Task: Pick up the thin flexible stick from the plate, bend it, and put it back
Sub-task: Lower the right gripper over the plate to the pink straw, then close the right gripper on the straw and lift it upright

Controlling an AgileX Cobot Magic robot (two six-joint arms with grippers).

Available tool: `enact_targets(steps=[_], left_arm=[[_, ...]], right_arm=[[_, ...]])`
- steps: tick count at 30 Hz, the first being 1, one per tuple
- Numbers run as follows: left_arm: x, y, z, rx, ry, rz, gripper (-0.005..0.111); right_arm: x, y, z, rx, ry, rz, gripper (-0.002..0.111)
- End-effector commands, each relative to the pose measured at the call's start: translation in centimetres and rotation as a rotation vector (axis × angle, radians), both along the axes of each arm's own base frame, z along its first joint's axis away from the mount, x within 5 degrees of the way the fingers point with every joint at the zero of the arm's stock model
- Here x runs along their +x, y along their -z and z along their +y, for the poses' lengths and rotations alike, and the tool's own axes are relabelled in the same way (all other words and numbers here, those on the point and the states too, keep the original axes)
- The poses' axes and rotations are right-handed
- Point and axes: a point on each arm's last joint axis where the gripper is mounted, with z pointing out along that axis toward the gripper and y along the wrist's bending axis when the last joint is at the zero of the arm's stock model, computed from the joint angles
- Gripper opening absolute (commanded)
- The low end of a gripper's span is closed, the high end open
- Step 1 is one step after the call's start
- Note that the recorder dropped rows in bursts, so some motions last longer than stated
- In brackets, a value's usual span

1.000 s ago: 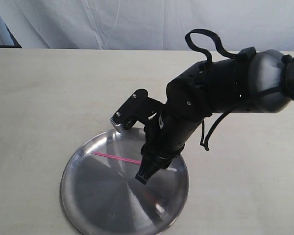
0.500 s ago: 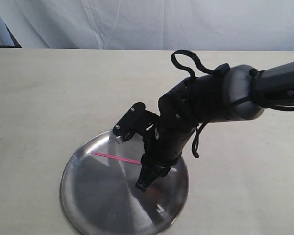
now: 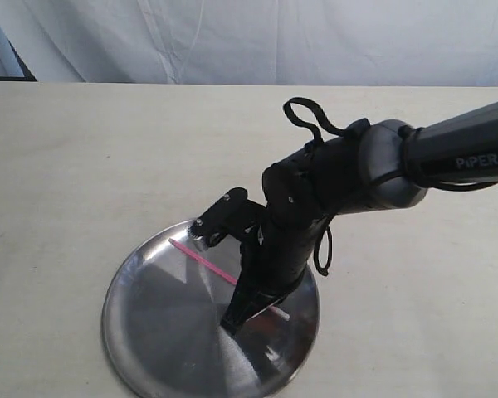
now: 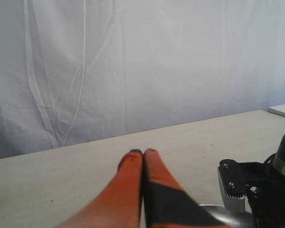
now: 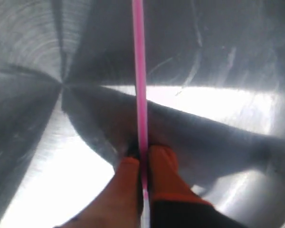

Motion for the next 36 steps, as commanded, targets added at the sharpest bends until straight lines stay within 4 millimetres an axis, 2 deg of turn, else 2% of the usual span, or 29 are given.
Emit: enact_targets(steps=[1, 7, 12, 17, 24, 27, 29, 31, 32, 33, 36], left_arm=[[-0.1, 0.1, 0.0, 0.000, 0.006, -0.002, 0.000], [-0.1, 0.1, 0.0, 0.000, 0.006, -0.002, 0.000], [-0.1, 0.1, 0.0, 0.000, 0.006, -0.002, 0.000], [-0.1, 0.1, 0.0, 0.000, 0.006, -0.002, 0.000], [-0.1, 0.1, 0.0, 0.000, 0.006, -0.002, 0.000], [-0.1, 0.1, 0.0, 0.000, 0.006, -0.002, 0.000], [-0.1, 0.1, 0.0, -0.009, 0.007, 0.001, 0.000], [-0.4, -0.2, -0.6, -0.243, 0.103, 0.102, 0.000], [-0.9, -0.7, -1.2, -0.398, 0.210, 0.156, 0.000], [-1.4, -1.1, -1.6, -0.480, 0.295, 0.173, 0.000], [-2.3, -1.7, -2.3, -0.525, 0.437, 0.168, 0.000]], right_arm=[[-0.3, -2.0, -0.1, 0.043, 0.014, -0.024, -0.001], [-0.6, -5.7, -0.3, 0.118, 0.018, -0.105, -0.001], [-1.0, -7.8, -0.5, 0.161, 0.025, -0.139, -0.001], [-2.2, -9.8, -0.6, 0.243, 0.044, -0.098, -0.001], [-4.4, -12.9, 0.1, 0.439, -0.049, -0.012, -0.001], [-5.4, -13.0, 0.0, 0.490, -0.082, 0.023, -0.001], [-6.4, -11.6, -0.5, 0.501, -0.076, 0.071, -0.001], [-7.6, -10.3, -0.6, 0.567, -0.084, 0.127, -0.001], [-8.2, -9.9, -0.4, 0.652, -0.071, 0.160, -0.001], [-8.7, -9.8, -0.2, 0.726, -0.077, 0.186, -0.001], [-8.8, -10.4, 0.2, 0.818, -0.083, 0.180, -0.001]])
